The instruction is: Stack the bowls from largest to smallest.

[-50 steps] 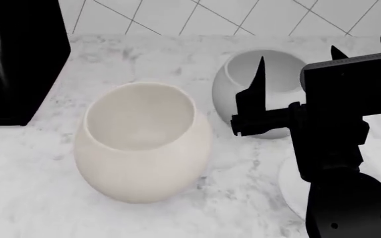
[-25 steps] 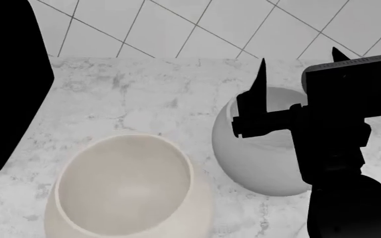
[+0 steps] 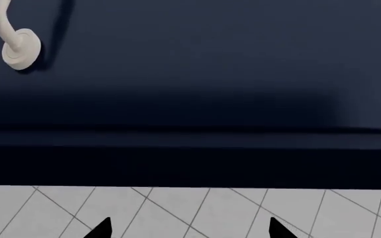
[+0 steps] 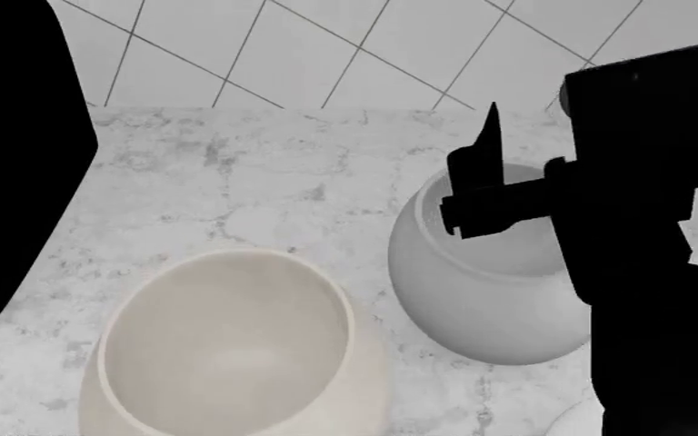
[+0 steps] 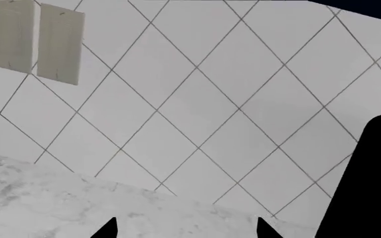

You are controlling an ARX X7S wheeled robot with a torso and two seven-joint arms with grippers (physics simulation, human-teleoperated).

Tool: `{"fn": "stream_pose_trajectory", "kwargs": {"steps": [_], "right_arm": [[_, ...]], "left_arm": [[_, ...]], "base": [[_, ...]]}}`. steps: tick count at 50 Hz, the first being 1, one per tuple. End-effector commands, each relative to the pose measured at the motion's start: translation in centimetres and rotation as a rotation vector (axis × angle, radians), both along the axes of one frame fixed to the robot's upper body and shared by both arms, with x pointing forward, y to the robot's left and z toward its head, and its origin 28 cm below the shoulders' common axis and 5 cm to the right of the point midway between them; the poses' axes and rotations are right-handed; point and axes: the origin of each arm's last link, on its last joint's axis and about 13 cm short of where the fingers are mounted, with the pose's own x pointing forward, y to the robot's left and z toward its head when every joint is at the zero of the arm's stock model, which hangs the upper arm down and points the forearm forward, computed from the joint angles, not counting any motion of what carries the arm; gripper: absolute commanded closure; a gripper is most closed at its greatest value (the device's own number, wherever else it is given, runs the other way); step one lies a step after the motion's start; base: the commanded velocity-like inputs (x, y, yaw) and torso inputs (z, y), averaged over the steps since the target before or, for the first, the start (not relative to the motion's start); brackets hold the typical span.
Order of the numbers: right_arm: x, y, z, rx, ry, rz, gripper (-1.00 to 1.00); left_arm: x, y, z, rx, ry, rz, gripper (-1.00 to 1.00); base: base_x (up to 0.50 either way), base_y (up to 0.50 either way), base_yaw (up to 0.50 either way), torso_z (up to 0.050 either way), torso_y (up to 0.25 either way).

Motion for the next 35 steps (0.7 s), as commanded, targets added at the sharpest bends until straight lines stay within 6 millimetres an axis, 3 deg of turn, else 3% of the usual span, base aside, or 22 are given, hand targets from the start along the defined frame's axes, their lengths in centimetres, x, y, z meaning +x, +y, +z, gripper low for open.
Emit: {"fn": "stream_pose_trajectory", "kwargs": {"steps": [1,8,20,25,35], "right_arm": [[-0.1,-2.3,4.7,-0.024,0.205,-0.001,-1.0],[1.0,-4.0,8.0,-0.05,0.399,0.008,-1.0],[3.6,-5.1,11.9,-0.103,0.544,0.021,-1.0],[4.5,-5.0,12.8,-0.112,0.596,0.049,-1.0],[7.4,-4.7,12.4,-0.158,0.703,0.072,-1.0]], "left_arm": [[0.2,0.3,-0.6,-0.005,-0.006,0.031,-1.0],[0.0,0.3,-0.9,0.001,-0.001,0.034,-1.0],[0.2,0.7,-1.3,0.004,0.01,0.056,-1.0],[0.4,0.8,-1.8,0.0,0.02,0.059,-1.0],[1.1,1.1,-2.5,-0.003,0.039,0.068,-1.0]], "base": [[0.0,0.0,0.0,0.0,0.0],[0.0,0.0,0.0,0.0,0.0],[0.0,0.0,0.0,0.0,0.0],[0.0,0.0,0.0,0.0,0.0],[0.0,0.0,0.0,0.0,0.0]]}}
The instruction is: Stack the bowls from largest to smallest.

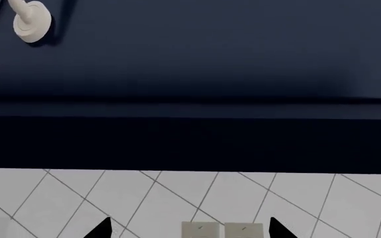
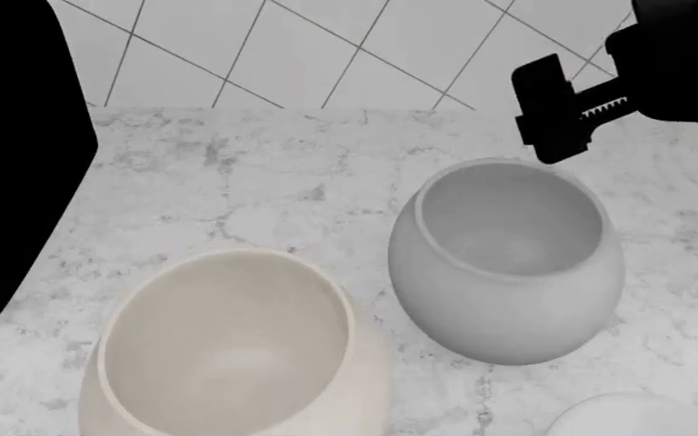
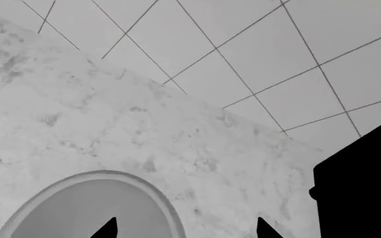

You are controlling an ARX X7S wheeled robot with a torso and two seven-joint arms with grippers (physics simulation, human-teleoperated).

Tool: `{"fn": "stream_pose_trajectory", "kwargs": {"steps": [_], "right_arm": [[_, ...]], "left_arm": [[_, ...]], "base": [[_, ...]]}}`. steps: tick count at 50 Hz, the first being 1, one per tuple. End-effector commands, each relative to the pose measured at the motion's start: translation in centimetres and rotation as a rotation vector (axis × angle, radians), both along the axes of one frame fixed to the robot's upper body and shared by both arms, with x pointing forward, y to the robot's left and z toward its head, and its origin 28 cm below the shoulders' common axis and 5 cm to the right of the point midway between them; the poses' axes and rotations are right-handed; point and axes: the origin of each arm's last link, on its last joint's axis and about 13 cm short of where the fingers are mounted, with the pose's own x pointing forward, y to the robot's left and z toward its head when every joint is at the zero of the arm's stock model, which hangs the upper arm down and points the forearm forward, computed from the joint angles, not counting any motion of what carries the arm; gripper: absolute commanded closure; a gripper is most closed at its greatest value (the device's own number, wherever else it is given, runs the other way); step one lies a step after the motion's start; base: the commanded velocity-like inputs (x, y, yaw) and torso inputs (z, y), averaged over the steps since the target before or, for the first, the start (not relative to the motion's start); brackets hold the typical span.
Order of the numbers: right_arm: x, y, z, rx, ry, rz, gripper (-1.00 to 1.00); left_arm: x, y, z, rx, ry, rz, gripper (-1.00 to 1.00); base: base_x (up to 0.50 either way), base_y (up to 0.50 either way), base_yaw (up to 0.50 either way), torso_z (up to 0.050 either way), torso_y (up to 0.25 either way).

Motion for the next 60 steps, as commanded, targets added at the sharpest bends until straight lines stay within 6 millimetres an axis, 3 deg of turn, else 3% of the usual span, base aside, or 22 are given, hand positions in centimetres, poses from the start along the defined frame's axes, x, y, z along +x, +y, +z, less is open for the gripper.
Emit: {"fn": "stream_pose_trajectory", "kwargs": {"steps": [1,13,24,60], "right_arm": [[2.2,-0.2,0.9,-0.015,0.111,0.019,-1.0],[4.2,0.3,-1.4,-0.042,0.169,0.016,-1.0],[4.7,0.5,-3.6,-0.063,0.23,0.034,-1.0],[5.0,0.5,-7.6,-0.043,0.294,0.04,-1.0]], "left_arm": [[0.7,0.6,-0.8,0.006,0.008,0.048,-1.0],[0.8,0.9,-1.1,0.008,0.016,0.061,-1.0],[0.9,0.9,-1.3,0.014,0.02,0.065,-1.0],[0.9,1.3,-1.4,0.016,0.019,0.08,-1.0]], "base": [[0.0,0.0,0.0,0.0,0.0],[0.0,0.0,0.0,0.0,0.0],[0.0,0.0,0.0,0.0,0.0],[0.0,0.0,0.0,0.0,0.0]]}}
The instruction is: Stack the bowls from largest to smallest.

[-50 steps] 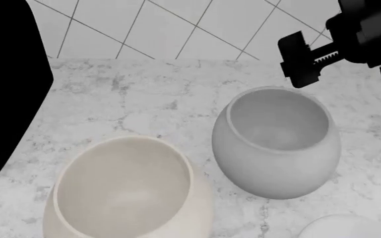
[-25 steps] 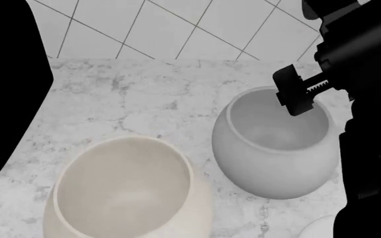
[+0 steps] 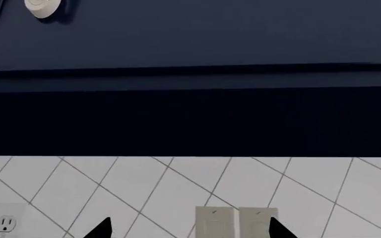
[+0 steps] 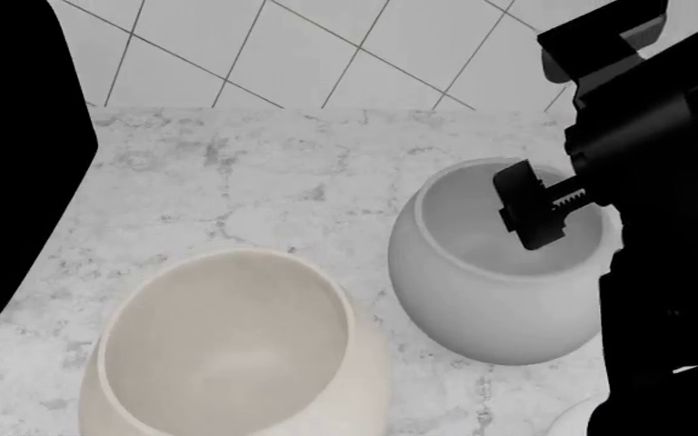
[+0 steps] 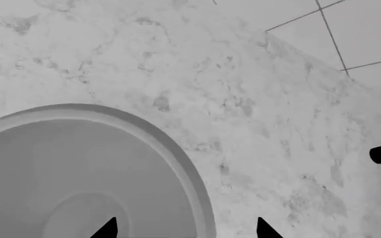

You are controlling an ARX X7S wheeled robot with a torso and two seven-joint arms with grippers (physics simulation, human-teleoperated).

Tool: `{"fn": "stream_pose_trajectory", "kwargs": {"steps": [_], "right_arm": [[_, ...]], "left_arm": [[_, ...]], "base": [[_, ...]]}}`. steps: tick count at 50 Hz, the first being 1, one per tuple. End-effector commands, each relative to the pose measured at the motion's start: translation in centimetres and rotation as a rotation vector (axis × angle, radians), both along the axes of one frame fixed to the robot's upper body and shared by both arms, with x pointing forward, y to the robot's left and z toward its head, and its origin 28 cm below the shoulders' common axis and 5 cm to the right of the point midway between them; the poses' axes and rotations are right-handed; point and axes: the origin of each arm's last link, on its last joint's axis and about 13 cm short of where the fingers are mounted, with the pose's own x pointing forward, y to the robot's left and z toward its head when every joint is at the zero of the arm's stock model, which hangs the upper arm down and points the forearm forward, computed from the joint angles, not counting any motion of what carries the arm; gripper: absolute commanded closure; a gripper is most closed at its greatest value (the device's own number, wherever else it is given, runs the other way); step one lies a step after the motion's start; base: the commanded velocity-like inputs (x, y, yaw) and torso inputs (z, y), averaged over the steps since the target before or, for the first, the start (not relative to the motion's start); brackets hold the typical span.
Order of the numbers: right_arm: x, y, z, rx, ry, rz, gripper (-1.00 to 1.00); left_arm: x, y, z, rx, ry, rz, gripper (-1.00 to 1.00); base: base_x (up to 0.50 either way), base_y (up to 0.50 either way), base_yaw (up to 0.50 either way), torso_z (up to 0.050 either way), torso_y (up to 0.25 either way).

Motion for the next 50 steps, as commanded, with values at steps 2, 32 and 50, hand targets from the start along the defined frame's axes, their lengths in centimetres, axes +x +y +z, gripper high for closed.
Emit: {"fn": "stream_pose_trajectory", "kwargs": {"steps": [2,32,50], "right_arm": [[0.2,0.6,-1.6,0.035,0.022,0.016,-1.0],[0.1,0.2,-4.0,0.051,0.045,-0.017,1.0],[0.2,0.2,-3.4,0.043,0.034,-0.011,1.0]], "left_arm": [[0.0,0.4,0.0,0.014,-0.013,0.04,-1.0],[0.2,0.6,-0.4,0.016,-0.003,0.047,-1.0],[0.3,0.7,-0.5,0.014,-0.003,0.048,-1.0]], "base": [[0.0,0.0,0.0,0.0,0.0],[0.0,0.0,0.0,0.0,0.0],[0.0,0.0,0.0,0.0,0.0]]}}
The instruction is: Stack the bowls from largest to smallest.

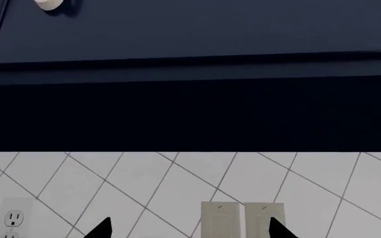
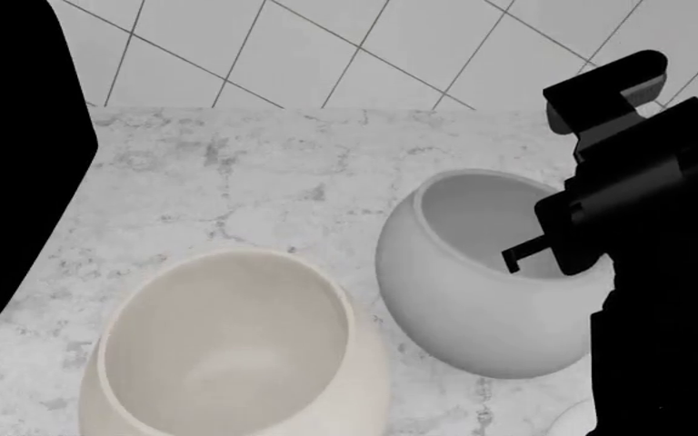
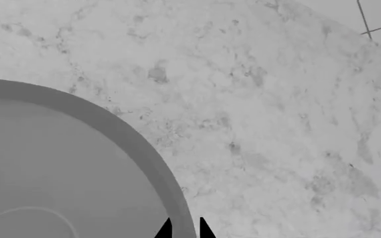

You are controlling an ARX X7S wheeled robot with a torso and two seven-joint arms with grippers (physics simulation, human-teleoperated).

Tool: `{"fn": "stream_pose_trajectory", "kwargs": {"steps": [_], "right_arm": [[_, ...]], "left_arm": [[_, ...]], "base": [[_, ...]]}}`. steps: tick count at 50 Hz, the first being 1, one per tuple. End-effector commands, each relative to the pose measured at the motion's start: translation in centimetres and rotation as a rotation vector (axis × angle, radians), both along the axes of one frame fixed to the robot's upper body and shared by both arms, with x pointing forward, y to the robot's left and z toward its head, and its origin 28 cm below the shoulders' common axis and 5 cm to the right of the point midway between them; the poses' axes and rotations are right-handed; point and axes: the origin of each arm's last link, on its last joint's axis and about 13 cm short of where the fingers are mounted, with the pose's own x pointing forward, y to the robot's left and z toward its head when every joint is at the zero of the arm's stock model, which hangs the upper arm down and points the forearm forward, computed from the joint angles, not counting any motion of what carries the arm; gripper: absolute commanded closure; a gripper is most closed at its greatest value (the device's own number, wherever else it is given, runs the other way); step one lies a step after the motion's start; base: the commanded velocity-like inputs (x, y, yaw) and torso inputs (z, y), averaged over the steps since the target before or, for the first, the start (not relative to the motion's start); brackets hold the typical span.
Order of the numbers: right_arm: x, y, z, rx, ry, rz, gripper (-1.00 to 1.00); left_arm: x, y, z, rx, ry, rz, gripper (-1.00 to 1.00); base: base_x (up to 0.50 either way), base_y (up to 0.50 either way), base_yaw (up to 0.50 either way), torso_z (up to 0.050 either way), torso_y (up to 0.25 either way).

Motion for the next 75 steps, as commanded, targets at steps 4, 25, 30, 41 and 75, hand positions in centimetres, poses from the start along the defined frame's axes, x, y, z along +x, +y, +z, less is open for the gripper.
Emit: {"fn": "stream_pose_trajectory", "kwargs": {"steps": [4,25,30,41,75], "right_arm": [[0.3,0.8,1.9,0.02,-0.041,0.04,1.0],[-0.4,1.9,8.5,-0.089,-0.193,0.164,1.0],[-1.2,2.5,9.3,-0.083,-0.219,0.218,1.0],[-2.5,4.2,11.3,-0.13,-0.259,0.333,1.0],[-5.5,8.8,18.1,-0.146,-0.374,0.598,1.0]], "left_arm": [[0.2,0.2,0.1,0.014,-0.013,0.033,-1.0],[-0.3,-0.2,0.7,0.01,-0.03,0.017,-1.0],[-0.2,-0.2,0.8,0.012,-0.031,0.014,-1.0],[-0.2,-0.2,0.9,0.012,-0.034,0.016,-1.0],[-0.7,-0.2,1.4,0.004,-0.05,0.011,-1.0]], "base": [[0.0,0.0,0.0,0.0,0.0],[0.0,0.0,0.0,0.0,0.0],[0.0,0.0,0.0,0.0,0.0],[0.0,0.0,0.0,0.0,0.001],[0.0,0.0,0.0,0.0,0.0]]}}
